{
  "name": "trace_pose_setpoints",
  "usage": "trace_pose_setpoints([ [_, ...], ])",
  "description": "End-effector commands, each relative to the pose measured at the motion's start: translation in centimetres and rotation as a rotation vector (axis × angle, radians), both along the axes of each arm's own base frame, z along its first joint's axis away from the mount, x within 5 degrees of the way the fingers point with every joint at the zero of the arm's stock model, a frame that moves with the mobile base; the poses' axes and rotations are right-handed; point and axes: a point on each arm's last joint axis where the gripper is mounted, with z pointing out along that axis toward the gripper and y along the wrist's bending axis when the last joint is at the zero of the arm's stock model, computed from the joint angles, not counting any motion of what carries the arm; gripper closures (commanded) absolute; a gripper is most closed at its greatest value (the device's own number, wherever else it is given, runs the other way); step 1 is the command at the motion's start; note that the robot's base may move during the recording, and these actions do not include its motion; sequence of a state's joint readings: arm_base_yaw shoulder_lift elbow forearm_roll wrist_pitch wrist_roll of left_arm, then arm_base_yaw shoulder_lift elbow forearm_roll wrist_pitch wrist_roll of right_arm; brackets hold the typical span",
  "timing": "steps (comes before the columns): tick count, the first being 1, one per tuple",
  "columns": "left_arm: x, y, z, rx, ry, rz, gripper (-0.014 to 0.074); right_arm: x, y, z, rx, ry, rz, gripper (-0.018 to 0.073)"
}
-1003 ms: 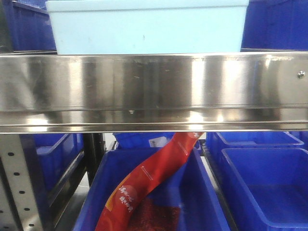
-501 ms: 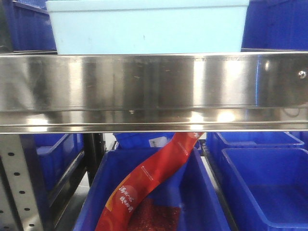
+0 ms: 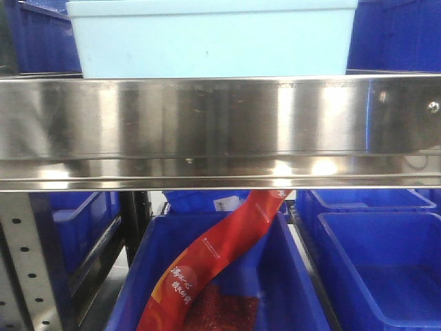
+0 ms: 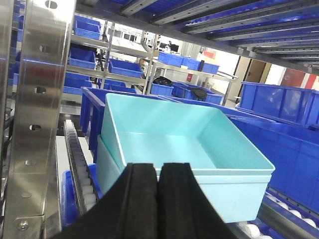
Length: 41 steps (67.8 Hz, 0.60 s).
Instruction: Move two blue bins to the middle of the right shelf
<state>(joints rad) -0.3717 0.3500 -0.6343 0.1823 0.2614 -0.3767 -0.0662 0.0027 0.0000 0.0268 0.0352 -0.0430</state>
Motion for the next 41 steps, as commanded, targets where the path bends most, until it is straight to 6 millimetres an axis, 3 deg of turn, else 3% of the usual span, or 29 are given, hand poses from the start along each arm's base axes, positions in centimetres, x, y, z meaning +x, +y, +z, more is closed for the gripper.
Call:
trace_pose_setpoints([
  [1,-0.17,0.07,0.15,-0.002,-0.019,0.003,0.0708,-0.03,-0.02,0.12,0.016,-0.016,-0.003,0.0722],
  [41,-0.17,0.07,0.15,-0.002,-0.019,0.003,0.0708,-0.03,-0.02,0.14,0.006,-0.017,-0.003,0.0722],
])
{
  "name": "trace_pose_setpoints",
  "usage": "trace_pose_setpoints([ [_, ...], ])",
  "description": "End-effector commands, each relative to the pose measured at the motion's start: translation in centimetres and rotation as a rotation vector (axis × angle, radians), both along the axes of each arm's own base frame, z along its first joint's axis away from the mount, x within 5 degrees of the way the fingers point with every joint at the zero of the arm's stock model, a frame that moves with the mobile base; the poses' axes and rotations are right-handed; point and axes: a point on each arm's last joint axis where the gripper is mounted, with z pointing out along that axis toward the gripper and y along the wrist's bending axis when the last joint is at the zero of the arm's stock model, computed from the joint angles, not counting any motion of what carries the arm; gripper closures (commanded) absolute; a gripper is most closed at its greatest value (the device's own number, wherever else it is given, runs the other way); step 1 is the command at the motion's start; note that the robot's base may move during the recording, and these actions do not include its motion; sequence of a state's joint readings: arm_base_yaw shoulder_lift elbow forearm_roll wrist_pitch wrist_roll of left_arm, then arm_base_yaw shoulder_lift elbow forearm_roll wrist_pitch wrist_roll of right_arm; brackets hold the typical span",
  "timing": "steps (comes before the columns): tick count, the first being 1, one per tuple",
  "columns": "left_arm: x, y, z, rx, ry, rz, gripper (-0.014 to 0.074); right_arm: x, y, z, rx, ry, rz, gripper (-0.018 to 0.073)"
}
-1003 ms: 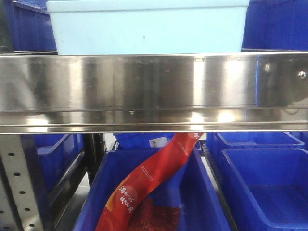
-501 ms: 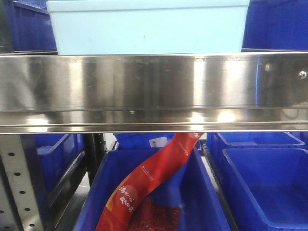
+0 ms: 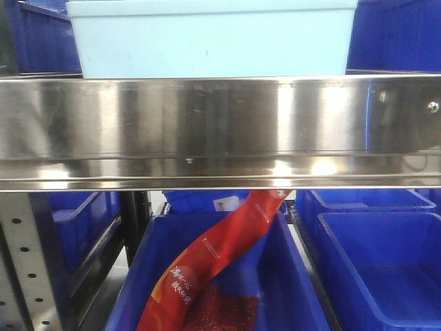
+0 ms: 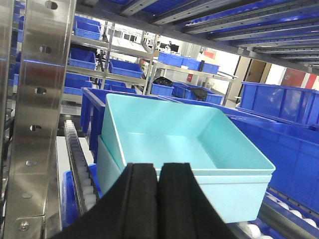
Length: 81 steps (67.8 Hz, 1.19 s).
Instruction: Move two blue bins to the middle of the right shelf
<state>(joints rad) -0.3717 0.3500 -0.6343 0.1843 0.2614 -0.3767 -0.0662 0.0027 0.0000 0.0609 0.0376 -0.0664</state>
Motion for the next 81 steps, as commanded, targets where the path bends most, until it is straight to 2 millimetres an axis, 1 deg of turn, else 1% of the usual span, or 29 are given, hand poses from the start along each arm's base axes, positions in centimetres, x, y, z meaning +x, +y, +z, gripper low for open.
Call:
trace_pose_setpoints([
  [1,-0.2,0.1,0.2,-0.004,-0.019,0.002,0.0708,0.0,0.0,0.2,-0.005,-0.018,-0.005,0.0722],
  [29,-0.2,0.1,0.0,-0.002,-0.022,0.002,0.0708,0.0,0.0,0.2,-0.005,-0.018,-0.005,0.0722],
  [37,-0.6,0.5,-0.2,0.068,-0.036,0.039,0.0708,0.0,0.0,0.2,-0.005,-0.018,-0.005,0.0722],
  [41,-0.6,0.5,-0.9,0.107,-0.043,0.060,0.0708,0.0,0.0,0.2,-0.005,-0.018,-0.005,0.0722],
  [45,-0.4,0.6,-2.2,0.147,-0.032,0.088,0.0708,0.0,0.0,0.2,-0.005,-0.018,-0.005,0.0722],
  [50,-0.1,0.7,-4.4,0.181,-0.052,0.136,0.0708,0.0,0.0,0.2,-0.005,-0.018,-0.005,0.0722],
  [57,0.2,1.0,-7.4,0.156,-0.123,0.200,0.0708,0.0,0.0,0.2,-0.005,-0.018,-0.005,0.0722],
  [59,0.2,1.1,-8.6,0.145,-0.137,0.226,0.0708,0.0,0.0,0.2,-0.005,-0.018,-0.005,0.0722],
  [68,-0.1,1.5,-12.2,0.157,-0.094,0.282,0.0708,0.0,0.0,0.2,-0.005,-0.018,-0.005,0.0722],
  [81,-0.5,1.7,-15.1,0.171,-0.050,0.302,0.0708,0.0,0.0,0.2,-0.005,-0.018,-0.005,0.0722],
])
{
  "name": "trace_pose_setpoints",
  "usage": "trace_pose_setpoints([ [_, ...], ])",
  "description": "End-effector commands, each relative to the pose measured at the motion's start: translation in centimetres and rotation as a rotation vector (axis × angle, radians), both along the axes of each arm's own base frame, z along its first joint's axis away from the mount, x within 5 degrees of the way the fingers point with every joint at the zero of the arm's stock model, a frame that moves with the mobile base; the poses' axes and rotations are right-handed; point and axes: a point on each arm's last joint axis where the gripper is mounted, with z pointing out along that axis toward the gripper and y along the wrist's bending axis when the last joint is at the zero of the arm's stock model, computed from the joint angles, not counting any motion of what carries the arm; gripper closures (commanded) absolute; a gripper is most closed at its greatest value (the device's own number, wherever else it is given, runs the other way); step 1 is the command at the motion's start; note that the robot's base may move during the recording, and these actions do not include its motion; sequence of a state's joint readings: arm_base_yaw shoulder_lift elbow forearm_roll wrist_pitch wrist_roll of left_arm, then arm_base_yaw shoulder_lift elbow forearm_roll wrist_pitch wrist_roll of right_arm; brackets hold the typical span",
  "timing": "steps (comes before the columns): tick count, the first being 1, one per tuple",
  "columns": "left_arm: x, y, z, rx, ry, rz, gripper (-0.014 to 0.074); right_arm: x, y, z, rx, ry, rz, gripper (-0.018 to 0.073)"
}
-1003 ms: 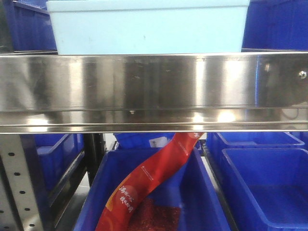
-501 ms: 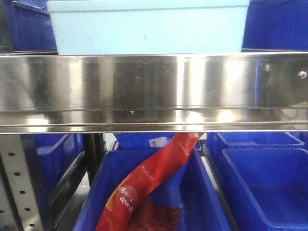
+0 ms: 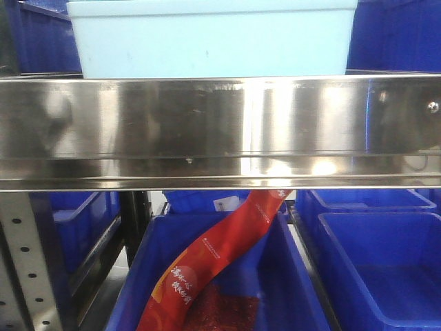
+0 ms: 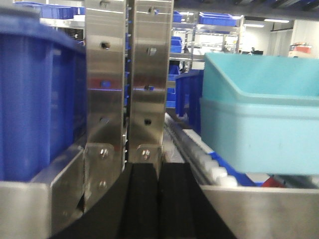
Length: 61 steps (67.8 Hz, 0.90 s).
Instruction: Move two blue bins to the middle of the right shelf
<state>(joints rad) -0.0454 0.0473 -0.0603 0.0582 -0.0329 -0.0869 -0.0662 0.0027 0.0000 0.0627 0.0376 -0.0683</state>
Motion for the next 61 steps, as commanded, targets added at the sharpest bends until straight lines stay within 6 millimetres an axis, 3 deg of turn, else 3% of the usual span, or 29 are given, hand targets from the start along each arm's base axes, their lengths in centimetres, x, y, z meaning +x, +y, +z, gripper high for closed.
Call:
trace_pose_setpoints([
  [1,-0.1,0.0,-1.0,0.002,0.006,0.005,0.0708,0.0,0.0,0.2,-0.005,-0.018,-0.005,0.0722],
  [17,-0.1,0.0,-2.1,0.004,0.054,0.006,0.0708,0.0,0.0,0.2,-0.005,-0.018,-0.005,0.0722],
  [61,-0.1,0.0,-2.1,0.004,0.053,0.006,0.0708,0.0,0.0,0.2,-0.005,-0.018,-0.005,0.0722],
])
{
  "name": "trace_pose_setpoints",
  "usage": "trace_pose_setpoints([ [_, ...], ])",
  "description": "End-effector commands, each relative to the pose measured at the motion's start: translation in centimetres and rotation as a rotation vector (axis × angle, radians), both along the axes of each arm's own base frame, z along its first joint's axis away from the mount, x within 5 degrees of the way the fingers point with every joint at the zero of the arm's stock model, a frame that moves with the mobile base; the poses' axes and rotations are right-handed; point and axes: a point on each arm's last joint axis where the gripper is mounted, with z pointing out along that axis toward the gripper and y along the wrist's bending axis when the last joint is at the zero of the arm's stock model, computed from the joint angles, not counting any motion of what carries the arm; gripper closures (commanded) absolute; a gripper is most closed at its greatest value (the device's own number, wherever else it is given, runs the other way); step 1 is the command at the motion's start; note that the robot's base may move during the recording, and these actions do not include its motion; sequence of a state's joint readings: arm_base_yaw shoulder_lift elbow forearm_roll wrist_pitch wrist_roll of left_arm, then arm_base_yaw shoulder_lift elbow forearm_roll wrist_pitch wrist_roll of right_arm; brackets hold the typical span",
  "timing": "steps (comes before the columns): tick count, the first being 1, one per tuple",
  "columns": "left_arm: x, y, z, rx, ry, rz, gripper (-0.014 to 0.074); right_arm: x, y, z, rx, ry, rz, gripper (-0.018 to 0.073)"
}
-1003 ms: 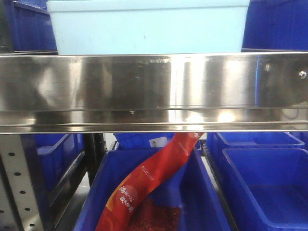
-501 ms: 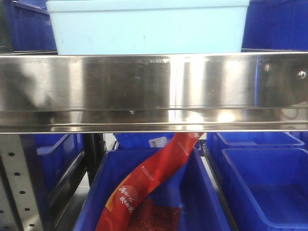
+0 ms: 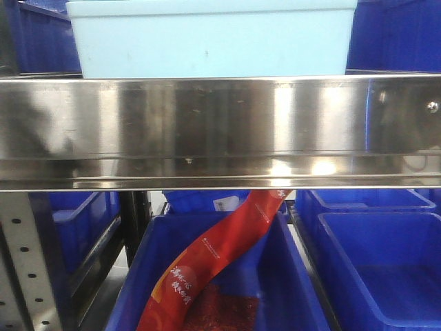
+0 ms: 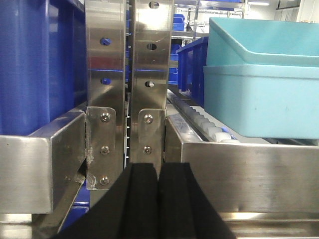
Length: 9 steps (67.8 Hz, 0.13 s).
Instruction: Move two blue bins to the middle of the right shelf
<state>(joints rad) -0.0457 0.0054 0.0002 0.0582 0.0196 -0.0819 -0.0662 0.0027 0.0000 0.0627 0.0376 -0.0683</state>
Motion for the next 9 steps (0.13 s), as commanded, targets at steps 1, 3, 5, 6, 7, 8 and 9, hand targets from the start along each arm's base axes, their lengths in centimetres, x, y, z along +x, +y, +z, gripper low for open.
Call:
trace_pose_setpoints([
  [1,-0.06,0.02,0.15,-0.004,-0.017,0.003,0.0708,-0.03,-0.03,0.16,-0.005,-0.018,-0.005,0.0722],
  [3,-0.06,0.02,0.15,-0.004,-0.017,0.003,0.0708,-0.03,-0.03,0.16,-0.005,-0.018,-0.005,0.0722],
  [5,-0.06,0.02,0.15,-0.004,-0.017,0.003,0.0708,-0.03,-0.03,0.16,-0.005,-0.018,-0.005,0.0722],
  [6,-0.06,0.02,0.15,-0.004,-0.017,0.003,0.0708,-0.03,-0.03,0.16,-0.005,-0.018,-0.005,0.0722],
  [7,-0.06,0.02,0.15,-0.004,-0.017,0.003,0.0708,-0.03,-0.03,0.16,-0.005,-0.018,-0.005,0.0722],
  [8,-0.06,0.02,0.15,-0.004,-0.017,0.003,0.0708,-0.03,-0.03,0.16,-0.005,-0.018,-0.005,0.0722],
  [9,-0.06,0.02,0.15,-0.004,-0.017,0.003,0.0708,-0.03,-0.03,0.16,-0.005,-0.018,-0.005,0.0722],
])
